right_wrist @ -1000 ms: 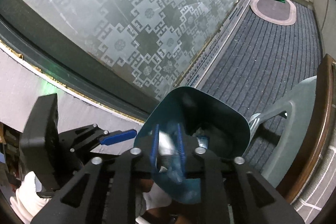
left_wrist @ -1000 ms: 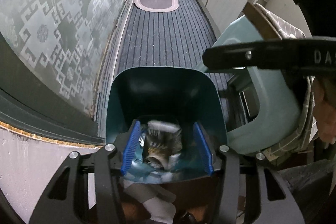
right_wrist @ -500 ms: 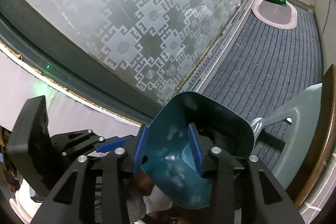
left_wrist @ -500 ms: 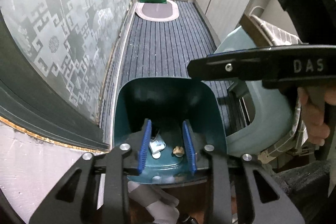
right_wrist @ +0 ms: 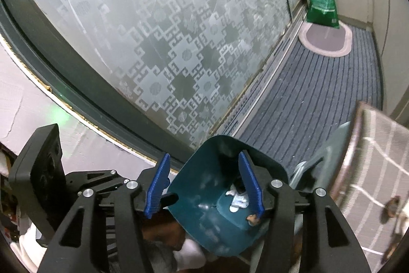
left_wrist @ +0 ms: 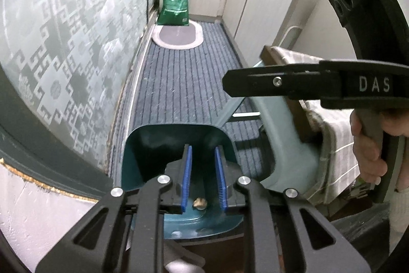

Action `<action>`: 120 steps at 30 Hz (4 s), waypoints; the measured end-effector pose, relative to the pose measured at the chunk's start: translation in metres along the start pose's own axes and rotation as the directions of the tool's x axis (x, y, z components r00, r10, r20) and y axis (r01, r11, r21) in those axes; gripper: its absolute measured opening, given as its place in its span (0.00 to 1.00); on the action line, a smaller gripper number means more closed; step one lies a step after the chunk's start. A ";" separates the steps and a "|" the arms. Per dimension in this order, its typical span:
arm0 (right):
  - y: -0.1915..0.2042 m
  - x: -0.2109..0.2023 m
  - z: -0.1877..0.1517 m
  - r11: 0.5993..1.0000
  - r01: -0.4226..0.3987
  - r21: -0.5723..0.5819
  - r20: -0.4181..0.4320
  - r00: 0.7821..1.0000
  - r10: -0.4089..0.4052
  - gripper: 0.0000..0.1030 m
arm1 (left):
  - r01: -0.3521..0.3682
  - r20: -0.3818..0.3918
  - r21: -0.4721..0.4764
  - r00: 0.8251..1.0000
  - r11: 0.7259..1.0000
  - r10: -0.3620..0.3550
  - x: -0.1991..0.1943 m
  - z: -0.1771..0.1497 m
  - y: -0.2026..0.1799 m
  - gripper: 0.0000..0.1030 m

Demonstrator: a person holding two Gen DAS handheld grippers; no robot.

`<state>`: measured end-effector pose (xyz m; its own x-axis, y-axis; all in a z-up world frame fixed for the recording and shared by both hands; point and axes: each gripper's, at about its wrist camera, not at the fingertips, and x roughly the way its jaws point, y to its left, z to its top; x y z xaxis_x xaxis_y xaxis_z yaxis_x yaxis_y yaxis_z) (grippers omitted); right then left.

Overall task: Collect trash
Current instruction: 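Move the right tool back over the checked cloth toward the green fruit, then grasp the green fruit with the right tool while the left tool grasps a walnut shell, then carry both items over the teal bin and open both tools to drop them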

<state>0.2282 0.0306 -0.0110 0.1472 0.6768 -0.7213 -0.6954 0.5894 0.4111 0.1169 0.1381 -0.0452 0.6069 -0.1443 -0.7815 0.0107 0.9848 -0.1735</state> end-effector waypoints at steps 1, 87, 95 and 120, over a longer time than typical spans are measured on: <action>-0.004 -0.008 -0.001 1.000 0.007 -0.002 0.010 1.000 -0.007 0.55 | 0.007 0.007 0.003 1.000 1.000 -0.007 0.000 0.002 -0.004 0.19; -0.168 -0.132 -0.090 0.891 0.436 -0.128 0.042 0.900 -0.434 0.26 | 0.123 0.051 0.165 0.990 0.979 -0.133 0.071 0.046 -0.197 0.21; -0.151 -0.139 -0.084 0.885 0.447 -0.128 0.064 0.895 -0.442 0.26 | 0.123 0.084 0.136 0.987 0.983 -0.135 0.054 0.049 -0.180 0.21; -0.046 -0.083 -0.034 0.900 0.345 -0.267 0.097 0.939 -0.331 0.26 | 0.059 0.136 0.002 0.989 0.998 -0.059 0.008 0.037 -0.077 0.21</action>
<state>0.2246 -0.0677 0.0110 0.4363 0.4829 -0.7592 -0.7631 0.6457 -0.0278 0.1509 0.0648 -0.0158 0.7079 -0.1876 -0.6809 0.0485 0.9747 -0.2181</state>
